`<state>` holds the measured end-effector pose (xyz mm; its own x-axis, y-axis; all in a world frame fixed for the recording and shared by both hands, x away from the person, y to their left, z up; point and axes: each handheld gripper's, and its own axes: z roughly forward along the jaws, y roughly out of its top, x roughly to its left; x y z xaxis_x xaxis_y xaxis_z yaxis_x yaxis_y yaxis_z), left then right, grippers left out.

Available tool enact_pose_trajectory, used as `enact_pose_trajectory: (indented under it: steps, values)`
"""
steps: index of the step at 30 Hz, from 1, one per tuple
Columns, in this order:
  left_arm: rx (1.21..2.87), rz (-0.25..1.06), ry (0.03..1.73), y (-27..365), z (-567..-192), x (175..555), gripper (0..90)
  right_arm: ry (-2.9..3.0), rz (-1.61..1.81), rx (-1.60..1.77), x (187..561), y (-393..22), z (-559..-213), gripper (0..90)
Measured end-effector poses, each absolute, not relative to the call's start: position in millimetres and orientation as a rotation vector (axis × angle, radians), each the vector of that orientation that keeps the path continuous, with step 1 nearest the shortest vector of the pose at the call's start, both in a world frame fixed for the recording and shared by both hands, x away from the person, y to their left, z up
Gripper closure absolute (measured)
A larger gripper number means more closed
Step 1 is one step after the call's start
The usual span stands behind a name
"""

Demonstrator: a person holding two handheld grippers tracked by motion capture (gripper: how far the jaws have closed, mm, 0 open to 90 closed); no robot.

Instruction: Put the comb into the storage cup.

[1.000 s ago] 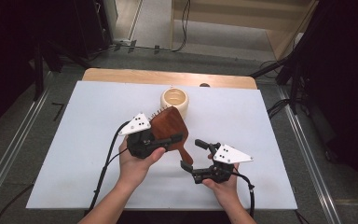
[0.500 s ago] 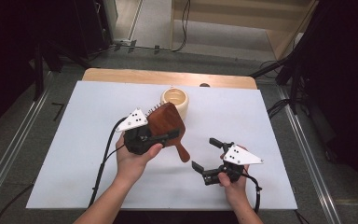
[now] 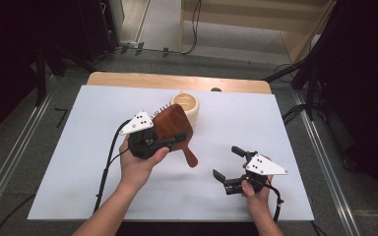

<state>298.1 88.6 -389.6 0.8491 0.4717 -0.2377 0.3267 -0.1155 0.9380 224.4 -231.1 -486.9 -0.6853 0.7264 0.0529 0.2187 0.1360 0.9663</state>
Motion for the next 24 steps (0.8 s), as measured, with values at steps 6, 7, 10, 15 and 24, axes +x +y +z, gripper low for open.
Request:
enact_pose_trajectory:
  steps: [6, 7, 10, 15, 24]
  values:
    - [1.716, 0.147, 0.631, 91, -388, 301, 58.9, 1.971, 1.548, 0.943, 221, -244, -490, 0.0]
    - [1.716, 0.147, 0.633, 91, -388, 302, 58.9, 1.966, 1.543, 0.944, 221, -246, -490, 0.0]
    - [1.711, 0.146, 0.634, 92, -387, 304, 58.9, 1.956, 1.537, 0.955, 219, -252, -491, 0.0]
    - [1.708, 0.152, 0.64, 95, -384, 307, 58.9, 1.944, 1.51, 0.975, 217, -262, -493, 0.0]
    - [1.699, 0.161, 0.648, 98, -379, 313, 58.9, 1.925, 1.478, 1.006, 214, -277, -497, 0.0]
